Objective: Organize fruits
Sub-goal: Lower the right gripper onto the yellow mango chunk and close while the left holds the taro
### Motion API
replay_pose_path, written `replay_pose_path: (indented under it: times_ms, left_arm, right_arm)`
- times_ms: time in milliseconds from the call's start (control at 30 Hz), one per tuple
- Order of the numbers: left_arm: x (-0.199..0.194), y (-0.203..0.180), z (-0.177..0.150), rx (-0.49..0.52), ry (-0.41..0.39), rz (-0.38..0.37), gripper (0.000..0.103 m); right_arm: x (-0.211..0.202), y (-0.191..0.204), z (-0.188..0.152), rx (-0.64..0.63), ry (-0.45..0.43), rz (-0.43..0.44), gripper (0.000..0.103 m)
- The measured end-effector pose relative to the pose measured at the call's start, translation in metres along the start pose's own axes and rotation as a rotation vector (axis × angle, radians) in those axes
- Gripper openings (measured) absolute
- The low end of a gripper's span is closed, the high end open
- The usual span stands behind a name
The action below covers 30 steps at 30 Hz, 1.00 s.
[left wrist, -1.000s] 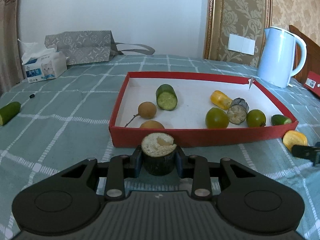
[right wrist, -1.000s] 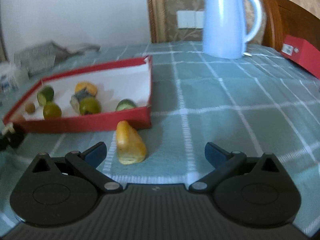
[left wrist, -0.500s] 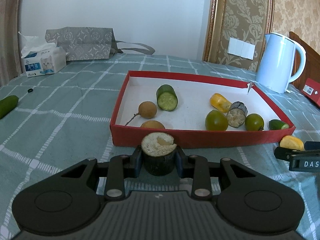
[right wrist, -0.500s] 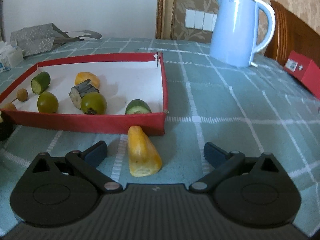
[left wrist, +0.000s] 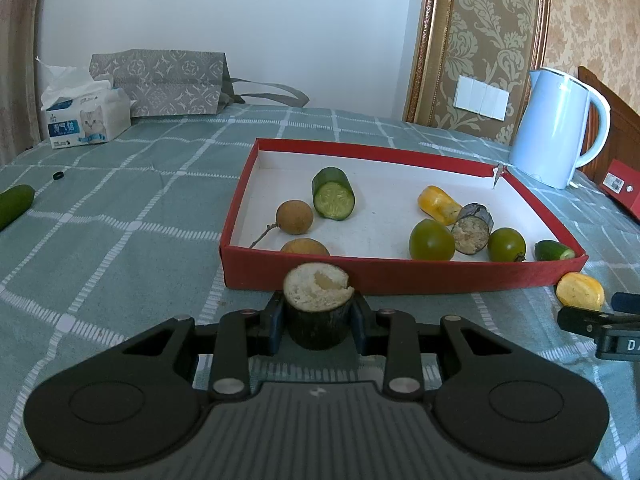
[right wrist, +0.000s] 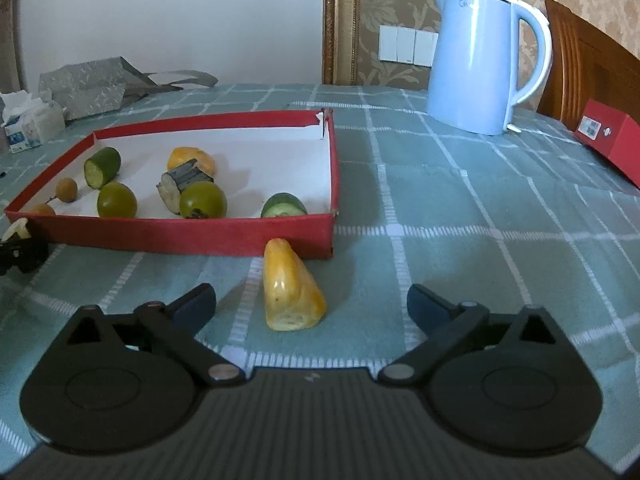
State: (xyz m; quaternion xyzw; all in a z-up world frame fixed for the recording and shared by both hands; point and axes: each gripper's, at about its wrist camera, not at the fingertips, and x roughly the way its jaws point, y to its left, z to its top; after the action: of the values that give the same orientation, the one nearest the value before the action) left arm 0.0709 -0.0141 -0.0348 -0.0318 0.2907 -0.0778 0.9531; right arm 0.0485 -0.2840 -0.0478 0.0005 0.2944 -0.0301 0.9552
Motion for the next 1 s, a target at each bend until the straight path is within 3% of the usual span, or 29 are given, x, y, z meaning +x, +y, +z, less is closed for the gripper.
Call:
replay_pose_path:
  times_ms: [100,167,233,400,500,567,633,800,1000]
  left_arm:
    - [0.000,0.001,0.000,-0.003,0.000,-0.003,0.032]
    - [0.000,0.001,0.000,-0.003,0.000,-0.004,0.032]
    - [0.000,0.001,0.000,-0.004,0.000,-0.004,0.032]
    - [0.000,0.001,0.000,-0.005,0.000,-0.004,0.032]
    - [0.000,0.000,-0.001,-0.004,0.000,-0.004,0.032]
    - [0.000,0.001,-0.001,-0.004,0.000,-0.004,0.033]
    - [0.000,0.001,-0.001,-0.004,0.000,-0.004,0.033]
    - [0.000,0.002,0.000,-0.005,0.000,-0.004,0.033]
    - [0.000,0.001,-0.001,-0.004,-0.001,-0.004,0.033]
  right_arm:
    - [0.000,0.003,0.001,-0.012,-0.008,-0.008,0.102]
    - [0.003,0.006,0.002,-0.024,-0.006,-0.021,0.091]
    - [0.006,0.005,0.004,-0.015,0.006,-0.021,0.087]
    - [0.010,0.001,0.006,0.012,0.013,-0.021,0.086]
    - [0.007,0.003,0.004,0.003,-0.005,-0.014,0.066]
    - [0.005,0.006,0.004,0.000,-0.014,-0.008,0.042]
    - [0.002,0.010,0.003,-0.016,-0.019,-0.011,0.032]
    - [-0.004,0.021,0.000,-0.039,-0.033,-0.031,0.029]
    - [-0.011,0.016,-0.005,0.041,-0.037,0.087,0.028]
